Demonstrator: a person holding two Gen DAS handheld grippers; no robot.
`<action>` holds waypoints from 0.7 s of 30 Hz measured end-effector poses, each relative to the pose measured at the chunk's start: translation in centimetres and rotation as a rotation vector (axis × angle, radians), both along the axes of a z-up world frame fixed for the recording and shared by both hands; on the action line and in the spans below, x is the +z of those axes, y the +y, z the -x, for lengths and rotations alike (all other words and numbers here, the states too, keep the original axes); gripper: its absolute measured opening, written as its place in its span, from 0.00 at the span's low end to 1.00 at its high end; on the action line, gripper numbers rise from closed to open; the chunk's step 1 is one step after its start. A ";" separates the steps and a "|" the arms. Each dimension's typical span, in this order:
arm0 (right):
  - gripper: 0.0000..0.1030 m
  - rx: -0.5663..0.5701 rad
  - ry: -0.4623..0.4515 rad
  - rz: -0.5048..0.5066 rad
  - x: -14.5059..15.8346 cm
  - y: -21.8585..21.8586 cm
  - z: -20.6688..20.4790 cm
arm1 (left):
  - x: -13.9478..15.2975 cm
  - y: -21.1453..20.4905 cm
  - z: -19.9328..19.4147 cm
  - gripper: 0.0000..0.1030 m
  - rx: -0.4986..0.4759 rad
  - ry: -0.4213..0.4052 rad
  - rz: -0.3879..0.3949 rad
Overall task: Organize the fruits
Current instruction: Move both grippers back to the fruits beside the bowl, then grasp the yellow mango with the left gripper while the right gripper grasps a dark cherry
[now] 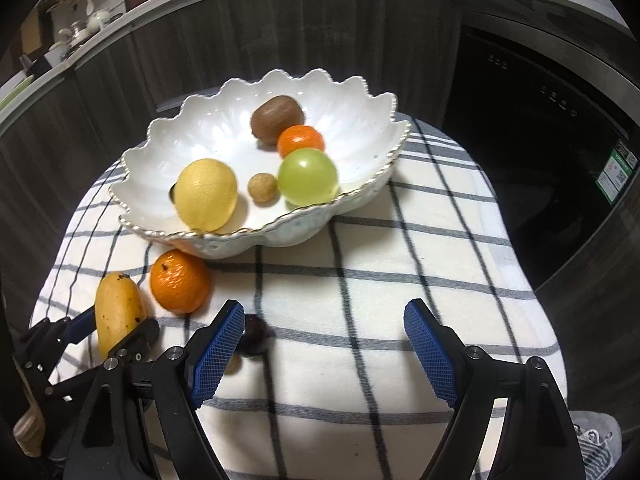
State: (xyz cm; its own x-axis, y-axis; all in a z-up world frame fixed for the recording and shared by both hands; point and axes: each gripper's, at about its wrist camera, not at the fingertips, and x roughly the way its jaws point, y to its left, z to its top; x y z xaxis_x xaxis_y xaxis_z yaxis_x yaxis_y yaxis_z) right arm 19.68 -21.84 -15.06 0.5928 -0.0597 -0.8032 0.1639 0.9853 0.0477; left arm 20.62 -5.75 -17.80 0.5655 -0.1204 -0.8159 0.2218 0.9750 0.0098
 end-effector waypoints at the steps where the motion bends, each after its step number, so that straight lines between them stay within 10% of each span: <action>1: 0.81 0.009 0.005 -0.003 -0.1 0.3 -0.1 | 0.1 0.3 0.1 0.53 0.008 -0.001 0.000; 7: 0.78 0.074 0.016 0.003 -0.4 2.2 -0.4 | 0.4 1.9 0.1 0.53 0.041 -0.018 -0.001; 21: 0.36 0.112 0.101 -0.102 -2.5 3.3 -2.0 | 0.8 2.9 -0.1 0.53 0.066 -0.021 0.036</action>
State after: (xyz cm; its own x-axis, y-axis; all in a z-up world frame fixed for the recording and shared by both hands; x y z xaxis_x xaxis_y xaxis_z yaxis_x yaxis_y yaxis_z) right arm 21.70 -18.56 -17.59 0.5074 0.0870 -0.8573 0.0625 0.9885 0.1374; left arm 20.76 -2.82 -17.04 0.5898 -0.1119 -0.7997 0.1576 0.9873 -0.0219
